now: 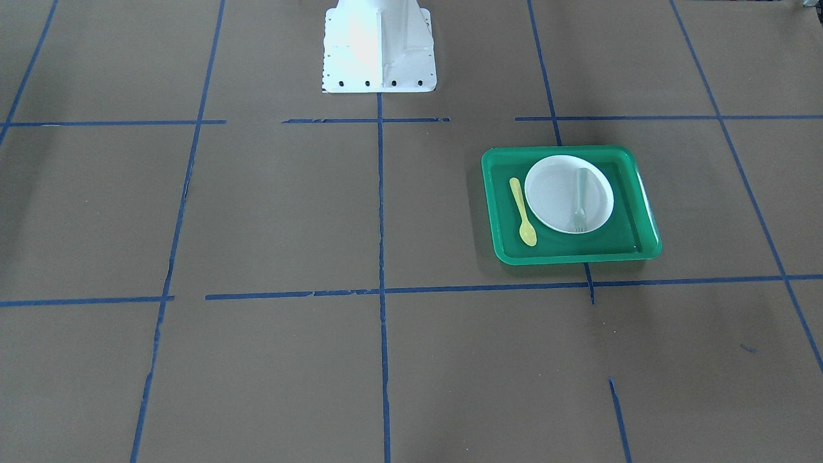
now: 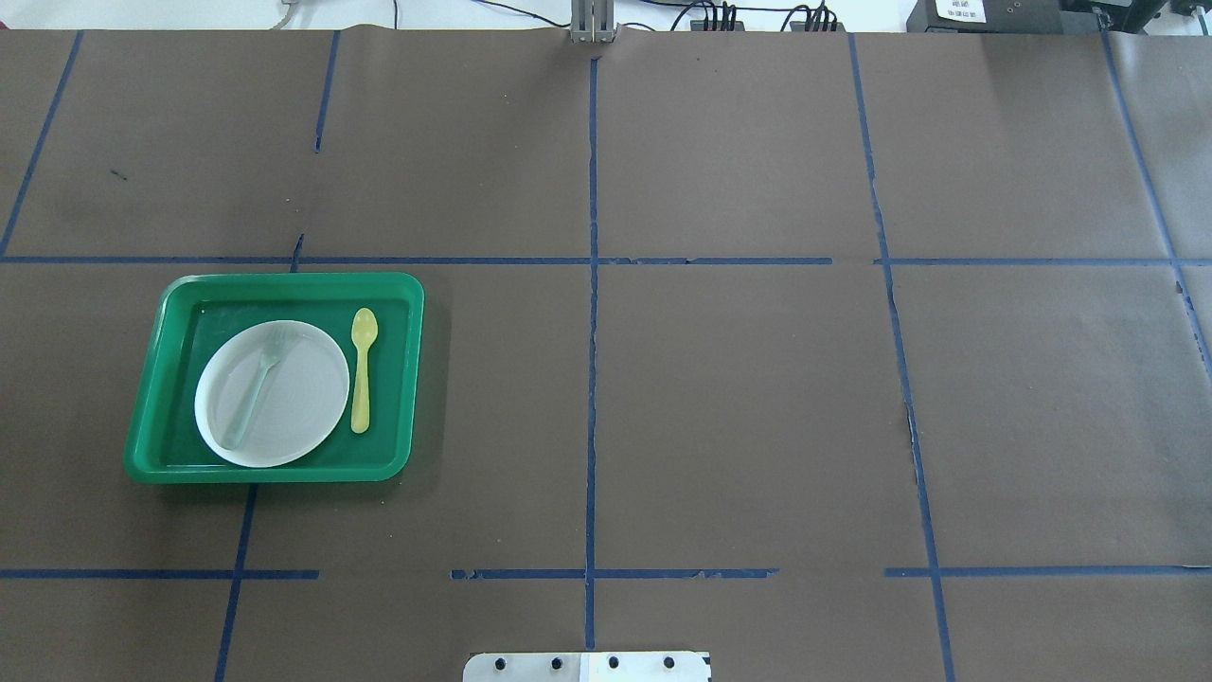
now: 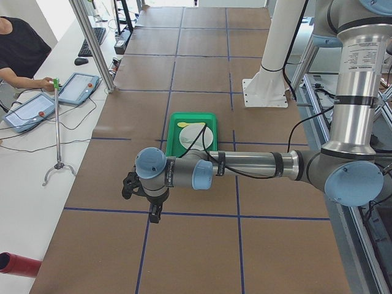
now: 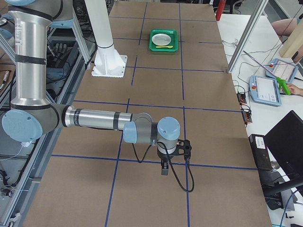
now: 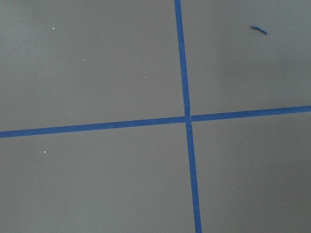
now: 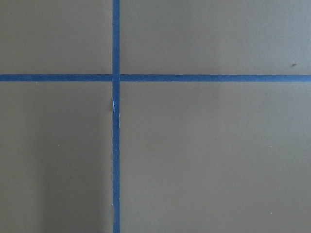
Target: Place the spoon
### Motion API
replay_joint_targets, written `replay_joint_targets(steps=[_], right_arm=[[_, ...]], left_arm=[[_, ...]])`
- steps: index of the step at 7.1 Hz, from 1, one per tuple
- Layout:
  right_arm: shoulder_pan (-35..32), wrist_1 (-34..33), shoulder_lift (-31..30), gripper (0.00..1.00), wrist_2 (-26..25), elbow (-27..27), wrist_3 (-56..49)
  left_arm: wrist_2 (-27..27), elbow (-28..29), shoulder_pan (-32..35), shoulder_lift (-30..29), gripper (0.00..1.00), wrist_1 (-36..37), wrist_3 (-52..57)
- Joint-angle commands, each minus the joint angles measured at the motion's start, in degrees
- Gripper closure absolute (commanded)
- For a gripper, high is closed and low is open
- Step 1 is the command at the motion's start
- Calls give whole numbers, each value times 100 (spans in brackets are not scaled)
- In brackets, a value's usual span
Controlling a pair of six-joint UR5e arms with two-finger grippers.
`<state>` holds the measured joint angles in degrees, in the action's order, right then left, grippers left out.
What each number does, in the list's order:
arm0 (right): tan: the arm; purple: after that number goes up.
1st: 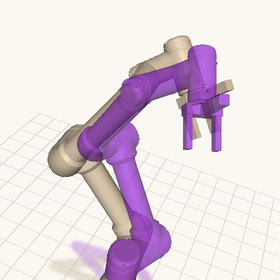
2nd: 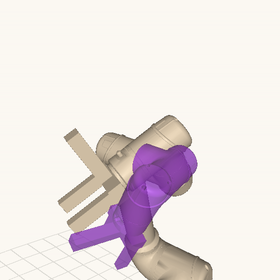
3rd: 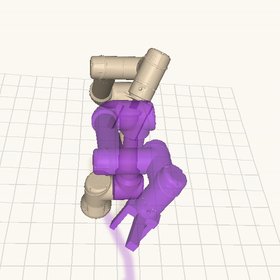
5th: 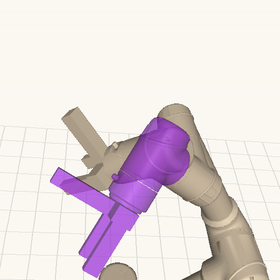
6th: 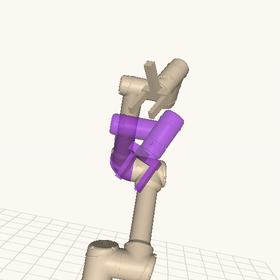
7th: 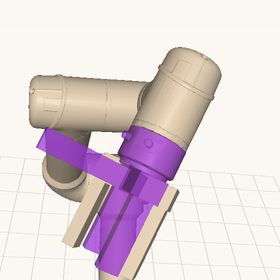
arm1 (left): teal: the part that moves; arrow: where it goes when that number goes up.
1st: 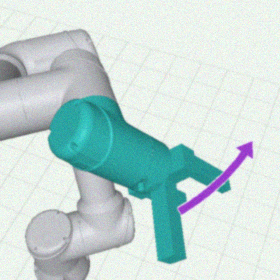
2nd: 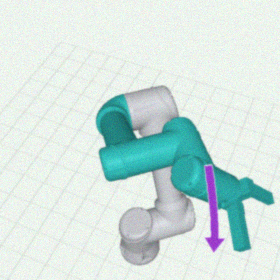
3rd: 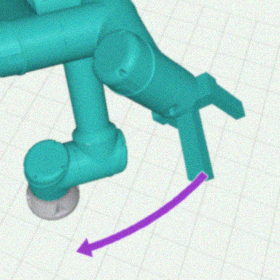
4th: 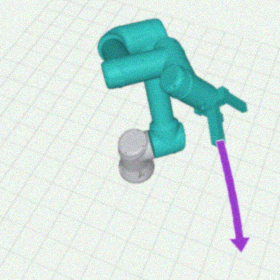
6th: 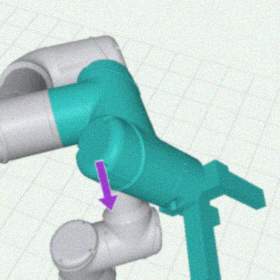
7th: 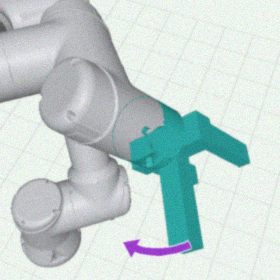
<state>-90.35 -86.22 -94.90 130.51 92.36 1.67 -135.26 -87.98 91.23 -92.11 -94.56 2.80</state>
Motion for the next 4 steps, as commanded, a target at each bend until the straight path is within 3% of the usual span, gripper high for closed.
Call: replay_joint_targets(steps=[1, 4], right_arm=[[0, 0, 7, 0, 1, -8, 0], [0, 0, 7, 0, -8, 1, 0]], left_arm=[[0, 1, 0, 9, 0, -1, 2], [0, -43, 0, -8, 0, 17, 2]])
